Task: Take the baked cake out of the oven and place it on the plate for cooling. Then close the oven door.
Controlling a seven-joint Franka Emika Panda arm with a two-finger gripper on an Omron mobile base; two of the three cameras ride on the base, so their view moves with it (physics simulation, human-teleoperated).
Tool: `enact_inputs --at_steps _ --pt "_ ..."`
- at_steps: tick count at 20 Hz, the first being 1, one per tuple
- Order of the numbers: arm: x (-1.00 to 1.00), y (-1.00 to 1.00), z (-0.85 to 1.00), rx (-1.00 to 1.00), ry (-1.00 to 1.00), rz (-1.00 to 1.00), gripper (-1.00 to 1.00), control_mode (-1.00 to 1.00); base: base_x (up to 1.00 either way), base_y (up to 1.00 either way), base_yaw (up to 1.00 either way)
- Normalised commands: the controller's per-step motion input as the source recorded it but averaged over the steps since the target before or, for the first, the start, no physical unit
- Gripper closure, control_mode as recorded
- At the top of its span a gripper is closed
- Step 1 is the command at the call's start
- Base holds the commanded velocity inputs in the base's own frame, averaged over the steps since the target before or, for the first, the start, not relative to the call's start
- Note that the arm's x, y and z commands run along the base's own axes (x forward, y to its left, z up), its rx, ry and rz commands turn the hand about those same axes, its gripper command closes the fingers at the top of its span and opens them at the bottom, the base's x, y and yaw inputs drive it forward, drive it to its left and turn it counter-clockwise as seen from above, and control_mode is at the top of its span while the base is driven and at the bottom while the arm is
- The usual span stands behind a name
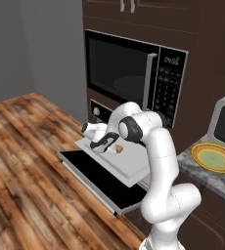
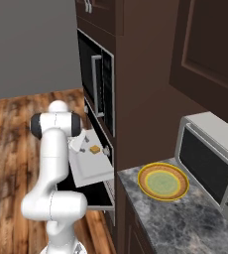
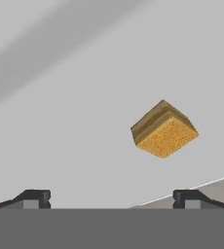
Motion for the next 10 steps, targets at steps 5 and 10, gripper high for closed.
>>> enact_inputs --at_steps 5,10 --pt "0.28 -0.11 -0.27 0.01 0.04 0.0 -1.0 -1.0 0.0 0.0 0.0" --pt "0.22 -0.1 -0.24 0.0 0.03 0.0 -1.0 -1.0 0.0 0.0 0.0"
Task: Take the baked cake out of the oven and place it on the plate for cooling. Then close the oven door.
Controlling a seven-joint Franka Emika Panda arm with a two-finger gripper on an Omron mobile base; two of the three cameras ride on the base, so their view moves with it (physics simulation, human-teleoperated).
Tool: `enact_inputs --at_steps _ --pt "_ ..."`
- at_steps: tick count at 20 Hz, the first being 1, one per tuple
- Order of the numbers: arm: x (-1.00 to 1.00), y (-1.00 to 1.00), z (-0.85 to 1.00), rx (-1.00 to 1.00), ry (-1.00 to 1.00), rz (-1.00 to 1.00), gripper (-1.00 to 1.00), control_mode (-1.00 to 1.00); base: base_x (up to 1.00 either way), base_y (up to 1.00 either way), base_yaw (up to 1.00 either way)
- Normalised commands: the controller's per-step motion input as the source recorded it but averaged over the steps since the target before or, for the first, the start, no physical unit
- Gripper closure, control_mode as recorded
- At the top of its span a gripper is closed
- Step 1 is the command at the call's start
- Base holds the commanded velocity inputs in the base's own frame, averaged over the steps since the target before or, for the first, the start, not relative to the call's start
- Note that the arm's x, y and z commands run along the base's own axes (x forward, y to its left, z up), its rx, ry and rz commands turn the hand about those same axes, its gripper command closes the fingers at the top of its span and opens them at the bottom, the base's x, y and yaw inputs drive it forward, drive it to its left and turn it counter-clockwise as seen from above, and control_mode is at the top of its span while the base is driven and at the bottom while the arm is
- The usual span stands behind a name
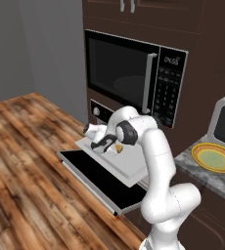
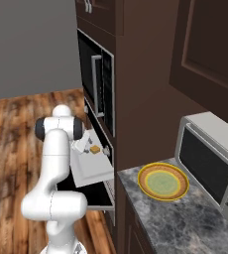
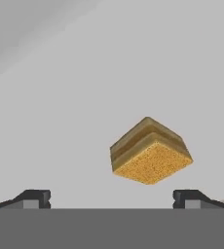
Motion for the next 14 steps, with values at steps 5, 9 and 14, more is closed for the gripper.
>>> enact_inputs --at_steps 5,9,14 --pt "0.24 -0.08 -0.24 0.0 0.01 0.0 -1.0 -1.0 0.0 0.0 0.0" --pt "0.28 -0.04 -0.25 0.0 0.0 0.0 -1.0 -1.0 0.0 0.0 0.0" --pt "0.24 -0.02 -0.18 0.0 0.0 0.01 -1.0 -1.0 0.0 0.0 0.0"
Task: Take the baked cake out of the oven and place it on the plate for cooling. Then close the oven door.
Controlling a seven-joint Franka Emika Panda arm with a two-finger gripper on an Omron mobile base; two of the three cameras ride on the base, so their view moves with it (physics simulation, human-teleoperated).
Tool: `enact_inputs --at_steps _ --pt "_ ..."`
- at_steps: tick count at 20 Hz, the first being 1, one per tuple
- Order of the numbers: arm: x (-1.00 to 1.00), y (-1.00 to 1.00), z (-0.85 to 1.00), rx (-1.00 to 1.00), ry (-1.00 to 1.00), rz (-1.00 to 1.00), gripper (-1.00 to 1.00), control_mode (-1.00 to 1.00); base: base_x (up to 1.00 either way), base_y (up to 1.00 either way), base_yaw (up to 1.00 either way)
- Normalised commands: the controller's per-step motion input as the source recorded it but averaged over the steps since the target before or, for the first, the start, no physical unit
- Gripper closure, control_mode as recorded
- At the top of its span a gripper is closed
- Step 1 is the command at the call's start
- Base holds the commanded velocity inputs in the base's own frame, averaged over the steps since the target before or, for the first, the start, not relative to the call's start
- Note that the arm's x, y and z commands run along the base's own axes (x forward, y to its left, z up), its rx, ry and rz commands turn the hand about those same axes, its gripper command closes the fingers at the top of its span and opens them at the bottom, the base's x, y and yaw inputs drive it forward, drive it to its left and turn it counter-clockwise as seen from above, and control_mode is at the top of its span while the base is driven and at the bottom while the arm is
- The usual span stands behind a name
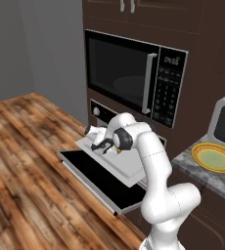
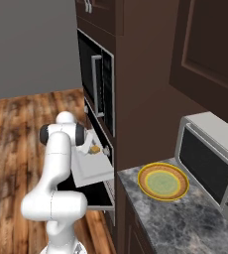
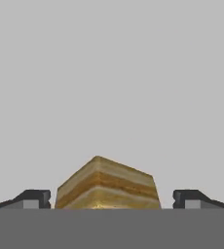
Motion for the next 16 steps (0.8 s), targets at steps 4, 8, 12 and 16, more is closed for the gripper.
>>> enact_inputs --at_steps 4,8,12,16 --pt "0.23 -0.02 -0.16 0.0 0.0 0.01 -1.0 -1.0 0.0 0.0 0.0" --pt "0.13 -0.12 -0.16 0.0 0.02 0.0 -1.0 -1.0 0.0 0.0 0.0" --pt "0.01 -0.23 -0.11 0.01 0.04 0.0 -1.0 -1.0 0.0 0.0 0.0" --pt "-0.02 -0.15 -0.07 0.0 0.05 0.0 1.0 -1.0 0.0 0.0 0.0"
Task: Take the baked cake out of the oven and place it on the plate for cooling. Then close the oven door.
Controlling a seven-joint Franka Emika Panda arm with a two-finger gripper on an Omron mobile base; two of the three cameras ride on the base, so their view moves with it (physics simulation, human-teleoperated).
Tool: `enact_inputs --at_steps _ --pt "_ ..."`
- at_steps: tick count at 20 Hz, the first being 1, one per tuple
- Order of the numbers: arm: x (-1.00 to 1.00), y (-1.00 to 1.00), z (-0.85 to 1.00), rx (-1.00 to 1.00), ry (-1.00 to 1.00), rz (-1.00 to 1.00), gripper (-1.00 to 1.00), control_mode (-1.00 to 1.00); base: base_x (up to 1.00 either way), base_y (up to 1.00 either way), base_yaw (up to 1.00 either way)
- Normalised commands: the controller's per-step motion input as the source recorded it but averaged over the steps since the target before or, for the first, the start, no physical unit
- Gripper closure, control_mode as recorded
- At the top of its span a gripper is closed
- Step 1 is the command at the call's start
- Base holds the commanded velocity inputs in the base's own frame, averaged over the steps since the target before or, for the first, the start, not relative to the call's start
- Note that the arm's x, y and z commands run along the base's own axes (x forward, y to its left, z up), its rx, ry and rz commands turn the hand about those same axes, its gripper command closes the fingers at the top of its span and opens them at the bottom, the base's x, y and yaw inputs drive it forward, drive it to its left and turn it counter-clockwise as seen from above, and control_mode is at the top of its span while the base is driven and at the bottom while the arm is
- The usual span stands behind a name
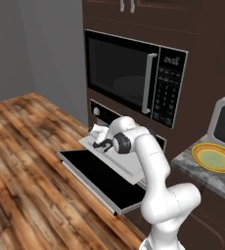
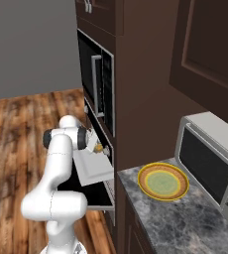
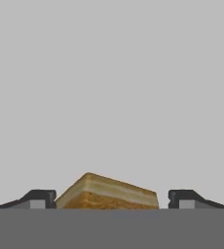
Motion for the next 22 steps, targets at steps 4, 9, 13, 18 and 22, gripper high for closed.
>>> enact_inputs --at_steps 4,9,13,18,22 --pt "-0.13 -0.09 -0.01 0.0 0.03 0.0 1.0 -1.0 0.0 0.0 0.0" --pt "-0.41 0.0 0.01 0.01 0.0 0.0 1.0 -1.0 0.0 0.0 0.0" --pt "-0.62 0.02 0.27 0.02 -0.02 0.02 1.0 -1.0 0.0 0.0 0.0" --pt "-0.72 0.03 0.76 0.05 -0.08 0.06 1.0 -1.0 0.0 0.0 0.0" --pt "-0.77 0.0 1.0 0.09 -0.07 0.06 1.0 -1.0 0.0 0.0 0.0"
